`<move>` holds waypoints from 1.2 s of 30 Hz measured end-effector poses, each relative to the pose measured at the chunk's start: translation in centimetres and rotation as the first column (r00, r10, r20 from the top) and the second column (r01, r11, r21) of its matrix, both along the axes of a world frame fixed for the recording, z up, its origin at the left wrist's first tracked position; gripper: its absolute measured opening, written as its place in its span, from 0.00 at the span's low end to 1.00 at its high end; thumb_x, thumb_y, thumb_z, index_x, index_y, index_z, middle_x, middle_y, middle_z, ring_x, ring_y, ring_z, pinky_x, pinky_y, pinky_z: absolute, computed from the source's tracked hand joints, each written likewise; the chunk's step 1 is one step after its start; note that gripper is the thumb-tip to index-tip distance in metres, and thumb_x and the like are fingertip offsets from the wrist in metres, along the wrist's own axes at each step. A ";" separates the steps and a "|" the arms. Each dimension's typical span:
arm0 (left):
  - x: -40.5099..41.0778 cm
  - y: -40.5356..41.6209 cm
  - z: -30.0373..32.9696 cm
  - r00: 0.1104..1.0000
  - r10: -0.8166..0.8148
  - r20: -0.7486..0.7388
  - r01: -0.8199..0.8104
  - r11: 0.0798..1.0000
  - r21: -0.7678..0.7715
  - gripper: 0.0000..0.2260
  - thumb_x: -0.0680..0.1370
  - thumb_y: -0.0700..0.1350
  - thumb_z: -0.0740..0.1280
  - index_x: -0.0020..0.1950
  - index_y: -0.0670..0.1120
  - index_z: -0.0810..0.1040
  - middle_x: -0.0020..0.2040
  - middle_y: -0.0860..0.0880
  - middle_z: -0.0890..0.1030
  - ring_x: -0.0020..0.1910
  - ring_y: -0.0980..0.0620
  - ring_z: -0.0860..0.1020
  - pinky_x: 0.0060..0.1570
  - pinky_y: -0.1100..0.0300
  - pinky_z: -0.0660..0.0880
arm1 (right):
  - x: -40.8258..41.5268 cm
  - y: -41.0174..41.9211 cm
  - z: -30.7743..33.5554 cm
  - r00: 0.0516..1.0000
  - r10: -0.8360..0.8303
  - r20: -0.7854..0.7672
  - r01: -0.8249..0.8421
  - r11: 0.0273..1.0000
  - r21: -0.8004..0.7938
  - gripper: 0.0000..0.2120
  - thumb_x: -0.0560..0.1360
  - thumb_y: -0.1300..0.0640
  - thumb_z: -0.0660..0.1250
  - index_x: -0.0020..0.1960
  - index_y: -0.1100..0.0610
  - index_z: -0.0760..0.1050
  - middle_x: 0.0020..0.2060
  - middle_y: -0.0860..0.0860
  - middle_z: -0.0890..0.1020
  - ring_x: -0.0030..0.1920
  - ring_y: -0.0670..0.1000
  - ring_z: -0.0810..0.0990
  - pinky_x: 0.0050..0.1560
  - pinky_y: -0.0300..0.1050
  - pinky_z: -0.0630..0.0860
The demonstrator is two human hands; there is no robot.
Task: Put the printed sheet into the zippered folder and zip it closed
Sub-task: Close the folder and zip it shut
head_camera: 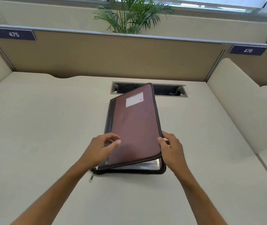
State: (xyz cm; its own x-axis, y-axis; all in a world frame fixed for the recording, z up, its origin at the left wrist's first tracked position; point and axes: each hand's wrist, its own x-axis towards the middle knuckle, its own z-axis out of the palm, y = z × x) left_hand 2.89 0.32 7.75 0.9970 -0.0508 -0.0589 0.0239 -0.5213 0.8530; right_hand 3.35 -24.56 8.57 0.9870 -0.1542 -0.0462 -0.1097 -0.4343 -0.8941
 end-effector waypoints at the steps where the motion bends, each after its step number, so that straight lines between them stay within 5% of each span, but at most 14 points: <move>1: -0.3 0.5 -1.0 0.999 0.035 0.018 -0.037 0.995 0.089 0.08 0.76 0.53 0.68 0.54 0.54 0.81 0.48 0.59 0.83 0.49 0.61 0.80 0.49 0.62 0.76 | 0.0 -0.5 -0.7 1.000 -0.017 -0.013 0.017 1.000 -0.014 0.12 0.80 0.56 0.61 0.61 0.52 0.78 0.51 0.49 0.78 0.49 0.46 0.79 0.47 0.37 0.73; 6: -2.3 2.8 -5.2 0.991 0.133 0.025 -0.130 0.883 0.452 0.13 0.77 0.55 0.66 0.58 0.52 0.78 0.53 0.56 0.79 0.50 0.54 0.78 0.46 0.56 0.73 | -0.1 -2.3 -3.9 0.995 -0.075 -0.065 0.068 0.992 -0.104 0.11 0.78 0.57 0.63 0.59 0.52 0.79 0.48 0.50 0.79 0.45 0.46 0.79 0.46 0.39 0.72; 16: -4.7 4.2 -8.1 0.983 0.181 -0.014 -0.165 0.921 0.352 0.09 0.75 0.42 0.68 0.54 0.46 0.81 0.44 0.53 0.80 0.40 0.55 0.78 0.46 0.55 0.76 | -0.4 -3.0 -9.1 0.988 -0.138 -0.074 0.116 0.963 -0.243 0.13 0.76 0.58 0.66 0.59 0.59 0.79 0.46 0.51 0.78 0.41 0.50 0.78 0.46 0.42 0.71; 22: -5.6 5.0 -8.7 0.989 0.144 0.029 -0.145 0.935 0.323 0.06 0.77 0.44 0.68 0.51 0.49 0.83 0.43 0.58 0.80 0.46 0.55 0.77 0.47 0.60 0.69 | -0.3 -3.0 -10.5 0.986 -0.160 -0.042 0.145 0.957 -0.252 0.11 0.76 0.58 0.67 0.57 0.58 0.80 0.45 0.50 0.78 0.40 0.49 0.79 0.45 0.41 0.70; 26: -6.4 5.5 -8.8 0.995 0.089 0.050 -0.100 0.946 0.307 0.05 0.77 0.44 0.69 0.50 0.50 0.83 0.44 0.60 0.80 0.50 0.56 0.76 0.51 0.60 0.69 | -0.9 -2.7 -10.3 0.986 -0.163 0.038 0.166 0.915 -0.369 0.17 0.75 0.56 0.67 0.64 0.57 0.76 0.56 0.52 0.78 0.49 0.50 0.79 0.48 0.45 0.76; 30: -6.9 6.7 -8.8 0.999 0.026 0.044 -0.036 0.964 0.265 0.06 0.78 0.42 0.67 0.51 0.50 0.83 0.46 0.61 0.80 0.53 0.60 0.75 0.54 0.59 0.71 | -2.6 -0.1 -9.5 0.963 0.044 0.266 0.081 0.892 -0.444 0.14 0.74 0.57 0.68 0.60 0.54 0.77 0.51 0.48 0.78 0.48 0.48 0.78 0.44 0.42 0.78; 36: -7.6 7.9 -8.8 0.992 -0.095 0.078 0.068 0.951 0.301 0.11 0.75 0.39 0.70 0.55 0.49 0.82 0.50 0.63 0.79 0.54 0.57 0.75 0.55 0.61 0.70 | -6.4 7.5 -9.5 0.909 0.390 0.146 -0.294 0.849 -0.439 0.04 0.74 0.52 0.67 0.46 0.49 0.79 0.37 0.44 0.79 0.36 0.43 0.76 0.39 0.43 0.76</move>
